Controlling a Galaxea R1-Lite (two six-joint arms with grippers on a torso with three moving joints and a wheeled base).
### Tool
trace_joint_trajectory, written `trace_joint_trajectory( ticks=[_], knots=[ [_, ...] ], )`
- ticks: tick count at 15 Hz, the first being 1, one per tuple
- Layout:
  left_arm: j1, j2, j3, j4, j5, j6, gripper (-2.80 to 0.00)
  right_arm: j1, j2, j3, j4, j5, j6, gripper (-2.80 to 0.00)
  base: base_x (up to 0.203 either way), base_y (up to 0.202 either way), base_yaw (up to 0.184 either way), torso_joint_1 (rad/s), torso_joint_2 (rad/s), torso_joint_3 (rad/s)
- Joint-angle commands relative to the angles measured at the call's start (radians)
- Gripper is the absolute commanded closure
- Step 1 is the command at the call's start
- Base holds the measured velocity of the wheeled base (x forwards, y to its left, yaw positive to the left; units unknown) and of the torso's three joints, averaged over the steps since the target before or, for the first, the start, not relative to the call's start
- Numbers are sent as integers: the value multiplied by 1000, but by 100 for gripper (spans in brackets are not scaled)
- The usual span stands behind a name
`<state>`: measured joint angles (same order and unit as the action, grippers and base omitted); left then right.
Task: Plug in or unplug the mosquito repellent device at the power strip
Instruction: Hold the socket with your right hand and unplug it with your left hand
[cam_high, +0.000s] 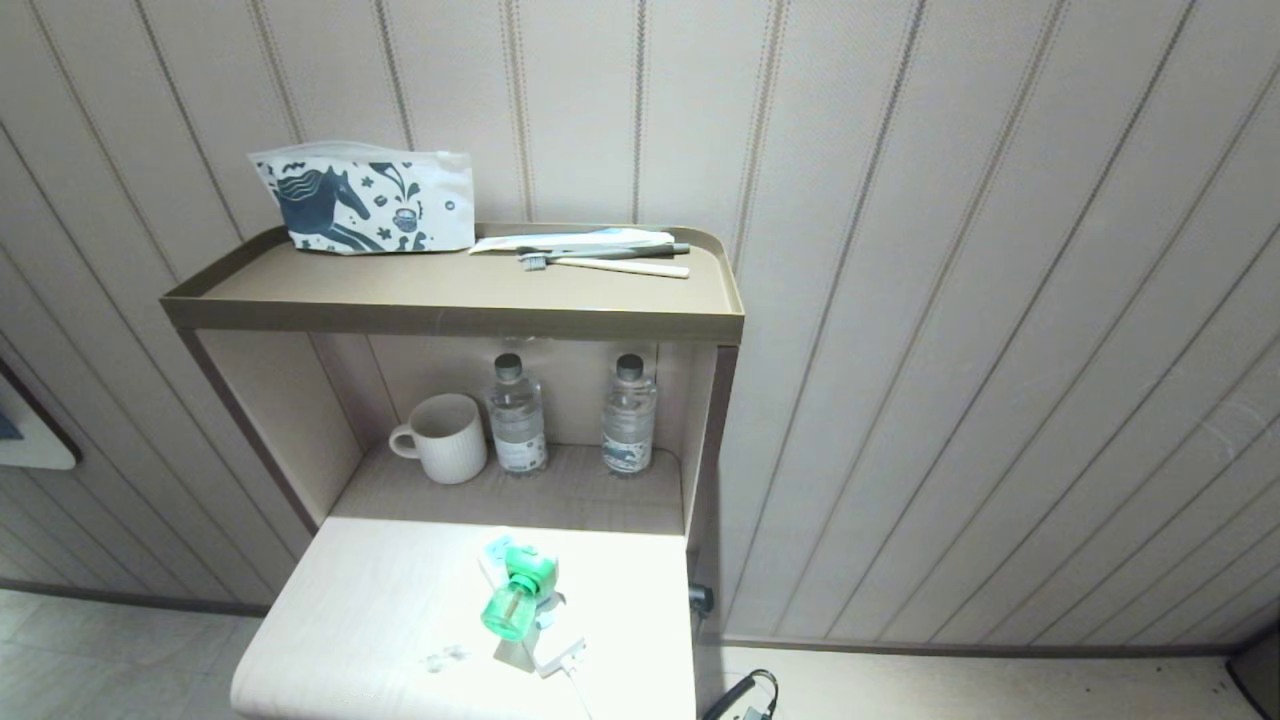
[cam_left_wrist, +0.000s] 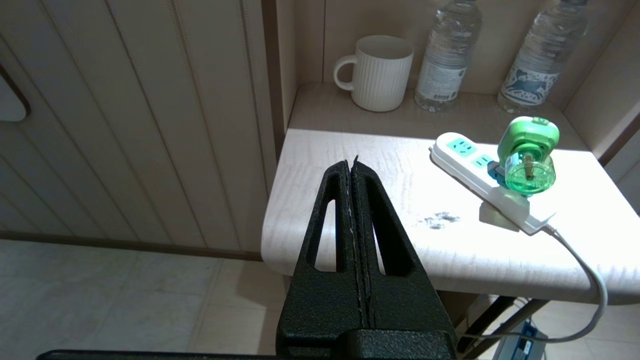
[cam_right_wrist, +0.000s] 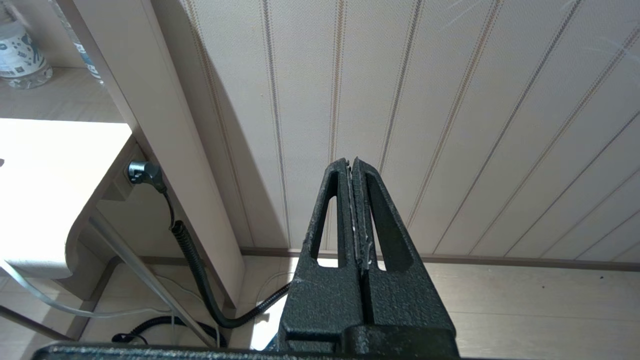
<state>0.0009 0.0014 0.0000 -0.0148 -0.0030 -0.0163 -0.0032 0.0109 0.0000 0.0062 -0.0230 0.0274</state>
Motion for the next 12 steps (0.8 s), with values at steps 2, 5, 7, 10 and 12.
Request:
trace_joint_trajectory(
  ticks=[2,5,7,10,12],
  knots=[
    [1,0,0,-1,0,1,0,0,0,0,0,0,0,0,0,0,0,0,0,0],
    [1,0,0,-1,0,1,0,0,0,0,0,0,0,0,0,0,0,0,0,0],
    [1,0,0,-1,0,2,0,0,0,0,0,0,0,0,0,0,0,0,0,0],
    [1,11,-44,11,6,23,0,0,0,0,0,0,0,0,0,0,0,0,0,0],
    [1,94,-248,86,-1,16,0,0,0,0,0,0,0,0,0,0,0,0,0,0]
  ],
)
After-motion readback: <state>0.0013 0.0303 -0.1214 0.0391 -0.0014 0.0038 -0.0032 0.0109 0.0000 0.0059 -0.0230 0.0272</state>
